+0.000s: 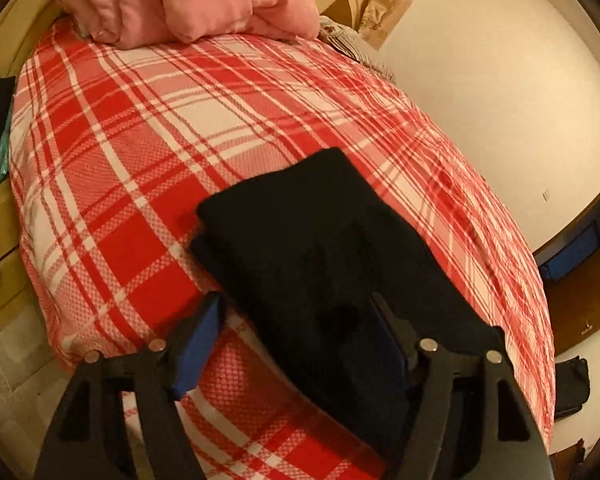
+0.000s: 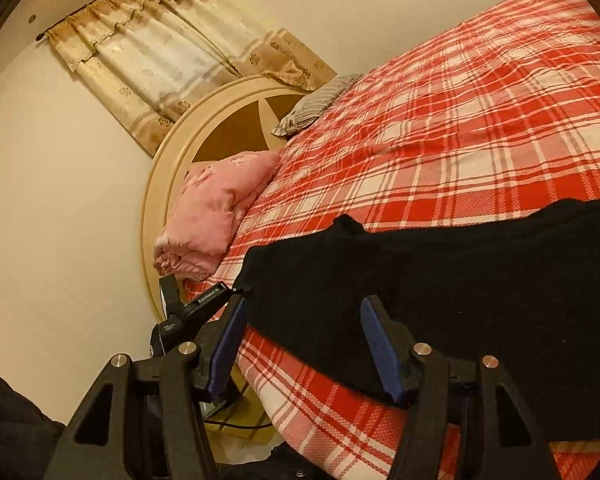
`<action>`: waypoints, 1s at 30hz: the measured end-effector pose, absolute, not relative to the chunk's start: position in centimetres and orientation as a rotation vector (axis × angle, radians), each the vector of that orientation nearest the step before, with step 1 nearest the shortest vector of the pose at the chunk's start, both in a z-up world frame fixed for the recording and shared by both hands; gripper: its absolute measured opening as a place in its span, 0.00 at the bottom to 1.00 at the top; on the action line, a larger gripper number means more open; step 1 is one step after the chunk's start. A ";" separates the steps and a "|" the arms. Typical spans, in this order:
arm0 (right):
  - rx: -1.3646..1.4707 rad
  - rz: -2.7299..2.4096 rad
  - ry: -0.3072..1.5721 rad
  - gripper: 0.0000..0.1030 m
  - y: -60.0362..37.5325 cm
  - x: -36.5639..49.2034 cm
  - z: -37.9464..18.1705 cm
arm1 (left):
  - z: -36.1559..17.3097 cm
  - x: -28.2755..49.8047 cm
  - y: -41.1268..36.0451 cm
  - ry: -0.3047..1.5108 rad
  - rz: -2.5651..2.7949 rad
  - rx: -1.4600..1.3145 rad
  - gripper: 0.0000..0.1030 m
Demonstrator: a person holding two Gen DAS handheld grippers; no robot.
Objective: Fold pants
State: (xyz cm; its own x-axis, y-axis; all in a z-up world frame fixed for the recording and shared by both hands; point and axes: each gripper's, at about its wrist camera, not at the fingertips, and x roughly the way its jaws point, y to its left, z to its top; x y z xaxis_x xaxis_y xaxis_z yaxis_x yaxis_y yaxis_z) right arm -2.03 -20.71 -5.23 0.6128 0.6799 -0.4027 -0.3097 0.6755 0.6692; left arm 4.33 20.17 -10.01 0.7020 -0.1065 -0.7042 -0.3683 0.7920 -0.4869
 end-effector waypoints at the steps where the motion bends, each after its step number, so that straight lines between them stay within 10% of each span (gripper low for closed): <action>1: 0.596 0.609 0.696 0.59 -20.8 -2.1 -5.3 | -10.0 4.5 20.2 0.791 0.159 -0.667 0.73; 5: 0.616 0.602 0.711 0.59 -20.9 -2.2 -5.6 | -9.7 4.9 20.6 0.778 0.177 -0.675 0.62; 9: 0.619 0.595 0.701 0.59 -21.2 -2.5 -5.4 | -9.5 5.0 20.7 0.787 0.161 -0.653 0.17; 30: 0.751 0.329 0.564 0.59 -31.5 -6.3 -4.8 | 1.9 2.5 6.2 0.546 -0.134 -0.198 0.16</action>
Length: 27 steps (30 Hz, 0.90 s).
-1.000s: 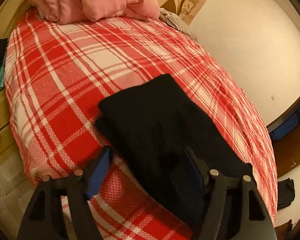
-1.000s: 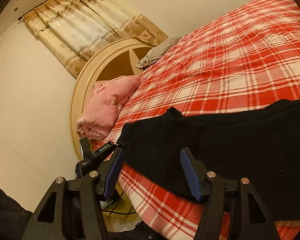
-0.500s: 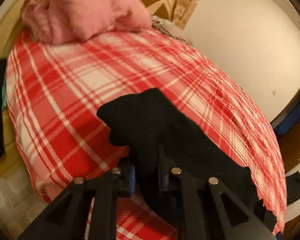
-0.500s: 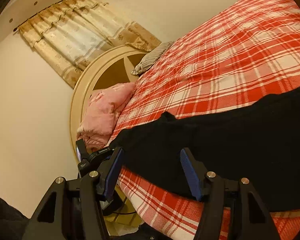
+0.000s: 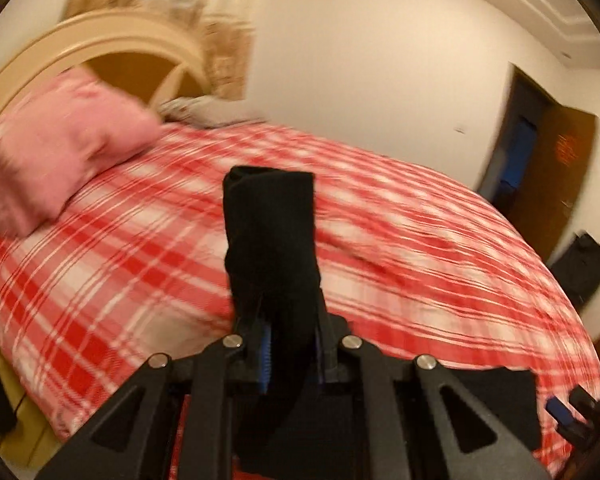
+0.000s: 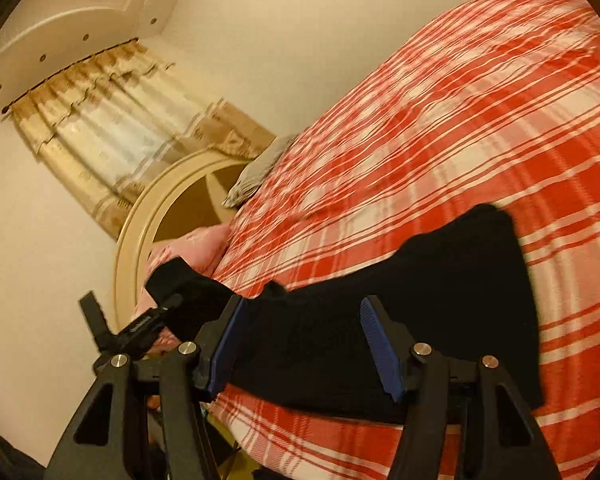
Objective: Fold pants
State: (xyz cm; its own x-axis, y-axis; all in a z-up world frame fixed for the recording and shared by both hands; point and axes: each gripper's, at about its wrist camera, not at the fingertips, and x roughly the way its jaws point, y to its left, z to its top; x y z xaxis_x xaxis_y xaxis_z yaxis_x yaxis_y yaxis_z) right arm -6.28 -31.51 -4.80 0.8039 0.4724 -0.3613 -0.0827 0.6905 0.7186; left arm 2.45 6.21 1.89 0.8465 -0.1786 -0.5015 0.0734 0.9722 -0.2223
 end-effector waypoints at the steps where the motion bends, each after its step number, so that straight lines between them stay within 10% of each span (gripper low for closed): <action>1: 0.751 0.314 0.559 0.59 -32.0 -6.5 -4.8 | 2.4 2.1 4.5 0.529 -0.180 -0.168 0.16; 24: 0.872 0.045 0.517 0.59 -43.1 -11.8 -8.0 | -5.3 -6.1 -20.4 0.597 -0.760 0.385 0.16; 27: 0.867 0.085 0.533 0.59 -42.4 -11.3 -7.9 | -5.7 -6.4 -20.6 0.653 -0.824 0.416 0.27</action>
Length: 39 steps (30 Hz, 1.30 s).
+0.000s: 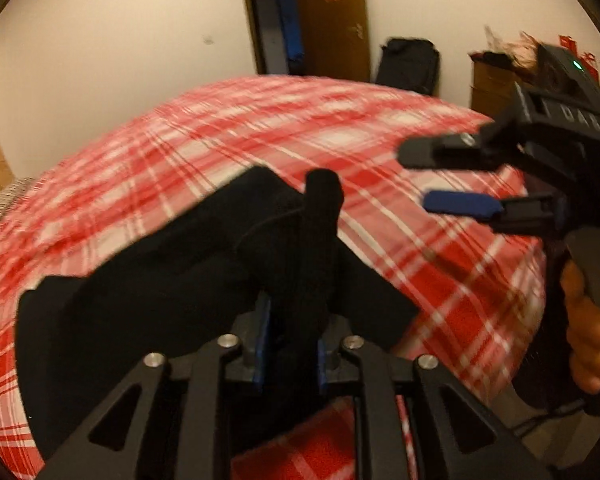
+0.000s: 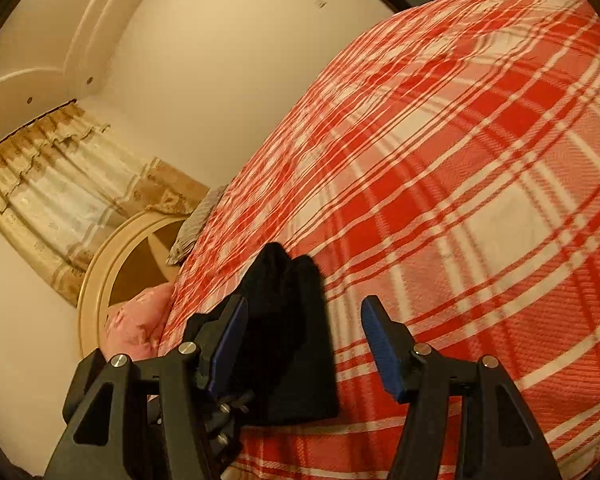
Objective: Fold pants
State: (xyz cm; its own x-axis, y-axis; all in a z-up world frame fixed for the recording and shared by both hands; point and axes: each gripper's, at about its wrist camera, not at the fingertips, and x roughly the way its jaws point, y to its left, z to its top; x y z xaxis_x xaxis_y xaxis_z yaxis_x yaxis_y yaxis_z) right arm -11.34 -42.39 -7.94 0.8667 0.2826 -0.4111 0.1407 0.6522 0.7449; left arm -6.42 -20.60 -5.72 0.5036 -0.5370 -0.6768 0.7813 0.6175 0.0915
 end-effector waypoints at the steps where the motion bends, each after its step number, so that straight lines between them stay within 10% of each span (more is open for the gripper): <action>1: 0.864 0.097 0.534 0.59 -42.1 -11.2 -7.8 | -5.5 -6.6 -20.0 0.673 -0.869 0.417 0.40; 4: 0.849 0.126 0.534 0.59 -41.3 -10.7 -7.0 | -4.9 -7.3 -18.7 0.642 -0.917 0.449 0.78; 11: 0.563 0.086 0.524 0.58 -37.0 -9.3 -3.4 | -0.7 -3.7 -11.8 0.651 -0.803 0.260 0.85; 21: 0.365 0.014 0.788 0.20 -32.6 -8.0 -7.7 | -5.4 2.5 -6.5 0.866 -0.467 0.080 0.86; 35: 0.358 0.018 0.802 0.22 -33.4 -11.2 -6.0 | -6.0 1.0 -3.7 0.959 -0.498 0.031 0.91; 37: 0.363 0.003 0.720 0.28 -34.0 -11.4 -4.4 | -4.7 2.1 -2.8 0.936 -0.488 -0.005 0.91; 39: 0.386 0.005 0.649 0.57 -34.6 -10.8 -3.3 | -3.6 3.3 -2.6 0.906 -0.467 -0.021 0.92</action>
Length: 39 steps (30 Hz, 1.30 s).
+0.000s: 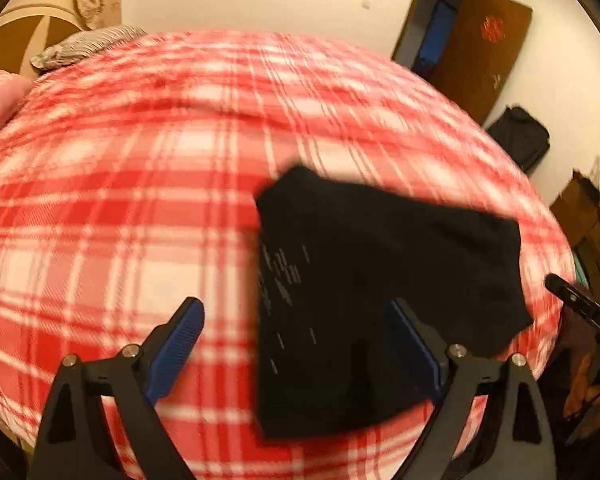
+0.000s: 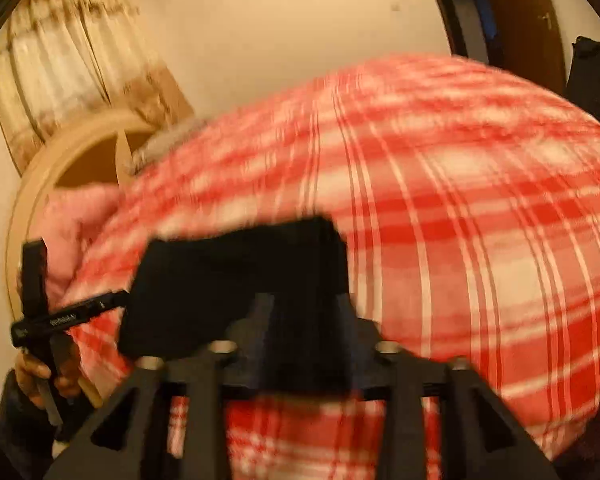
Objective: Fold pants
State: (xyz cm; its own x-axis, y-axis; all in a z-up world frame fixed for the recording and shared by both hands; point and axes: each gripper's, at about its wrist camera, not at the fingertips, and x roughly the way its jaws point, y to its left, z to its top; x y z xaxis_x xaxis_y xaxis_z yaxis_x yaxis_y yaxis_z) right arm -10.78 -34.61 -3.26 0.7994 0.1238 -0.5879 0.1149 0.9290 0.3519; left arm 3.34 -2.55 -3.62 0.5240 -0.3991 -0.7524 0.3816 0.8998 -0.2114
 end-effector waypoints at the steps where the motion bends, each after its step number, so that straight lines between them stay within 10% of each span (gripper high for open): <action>1: 0.399 0.009 0.630 0.63 -34.8 -10.3 -3.0 | -3.4 3.8 -2.6 0.897 -0.455 -0.020 0.92; 23: 0.392 0.017 0.704 0.65 -32.3 -7.3 -10.1 | -7.7 3.5 -3.4 0.998 -0.443 -0.123 1.00; 26: 0.303 -0.005 0.728 0.53 -31.3 -7.1 -9.9 | -7.7 3.0 -4.0 1.015 -0.451 -0.143 0.99; 34: 0.321 0.030 0.727 0.35 -31.3 -7.5 -9.6 | -7.2 2.8 -4.2 1.021 -0.512 -0.194 0.37; 39: 0.265 0.029 0.700 0.32 -30.1 -7.9 -8.0 | -6.1 2.6 -4.9 0.998 -0.489 -0.162 0.24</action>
State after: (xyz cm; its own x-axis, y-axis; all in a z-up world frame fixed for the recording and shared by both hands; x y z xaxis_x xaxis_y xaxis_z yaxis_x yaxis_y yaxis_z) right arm -7.89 -30.07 -7.97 0.7657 0.1145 -0.6329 0.0625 0.9662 0.2503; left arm 2.62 -4.89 -6.14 0.4445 -0.4651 -0.7656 0.3200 0.8807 -0.3492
